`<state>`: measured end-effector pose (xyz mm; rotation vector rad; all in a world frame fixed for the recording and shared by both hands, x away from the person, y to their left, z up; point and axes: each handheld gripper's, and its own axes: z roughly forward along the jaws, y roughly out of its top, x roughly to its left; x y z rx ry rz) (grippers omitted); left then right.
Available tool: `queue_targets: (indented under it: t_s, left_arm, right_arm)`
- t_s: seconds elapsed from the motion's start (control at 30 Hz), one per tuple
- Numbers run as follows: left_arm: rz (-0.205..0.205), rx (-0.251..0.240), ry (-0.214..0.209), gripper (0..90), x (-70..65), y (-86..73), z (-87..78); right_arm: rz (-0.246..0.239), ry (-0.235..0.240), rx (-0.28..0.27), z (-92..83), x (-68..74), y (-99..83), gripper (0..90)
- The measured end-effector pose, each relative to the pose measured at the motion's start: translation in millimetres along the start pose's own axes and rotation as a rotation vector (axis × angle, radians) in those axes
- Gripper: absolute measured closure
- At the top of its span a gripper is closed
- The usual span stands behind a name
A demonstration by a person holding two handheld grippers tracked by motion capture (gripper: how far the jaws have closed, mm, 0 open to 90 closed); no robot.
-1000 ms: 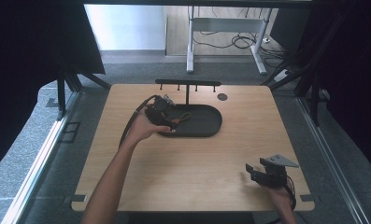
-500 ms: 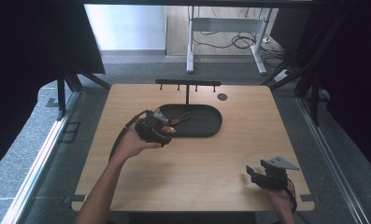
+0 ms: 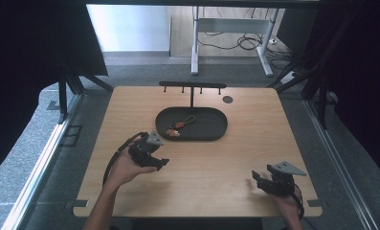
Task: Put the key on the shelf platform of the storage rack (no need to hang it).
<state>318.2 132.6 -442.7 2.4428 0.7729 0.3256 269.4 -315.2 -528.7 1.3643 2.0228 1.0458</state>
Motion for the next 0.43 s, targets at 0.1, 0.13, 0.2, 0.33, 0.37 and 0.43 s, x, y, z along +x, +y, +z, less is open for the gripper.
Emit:
queue_targets:
  t_s: [0.1, 0.13, 0.2, 0.33, 0.37, 0.43]
  left_arm:
    - [-0.014, -0.013, 0.007, 36.3, -4.4, -10.8, -0.1]
    - [-0.016, -0.017, 0.006, 36.3, -5.7, -13.7, 0.0]
    - [-0.02, -0.026, 0.011, 36.3, -8.5, -18.6, -0.1]
    - [-0.012, -0.038, 0.004, 36.5, -10.4, -20.8, -2.7]
    - [-0.023, -0.05, 0.001, 36.5, -8.7, -21.2, -4.2]
    - [-0.038, -0.057, 0.004, 36.5, -5.3, -22.5, -5.6]
  right_arm:
    - [-0.001, -0.001, 0.004, 0.5, 0.6, -0.6, 31.7]
    - [-0.002, -0.003, 0.004, 0.8, 1.0, -0.7, 31.7]
    - [-0.003, -0.002, 0.006, 1.3, 2.5, -0.7, 31.7]
    - [-0.019, -0.002, 0.012, 3.6, 5.5, -0.9, 31.6]
    - [-0.019, -0.002, 0.012, 3.6, 5.5, -0.9, 31.6]
    - [-0.02, -0.003, 0.011, 3.0, 5.7, -0.9, 31.6]
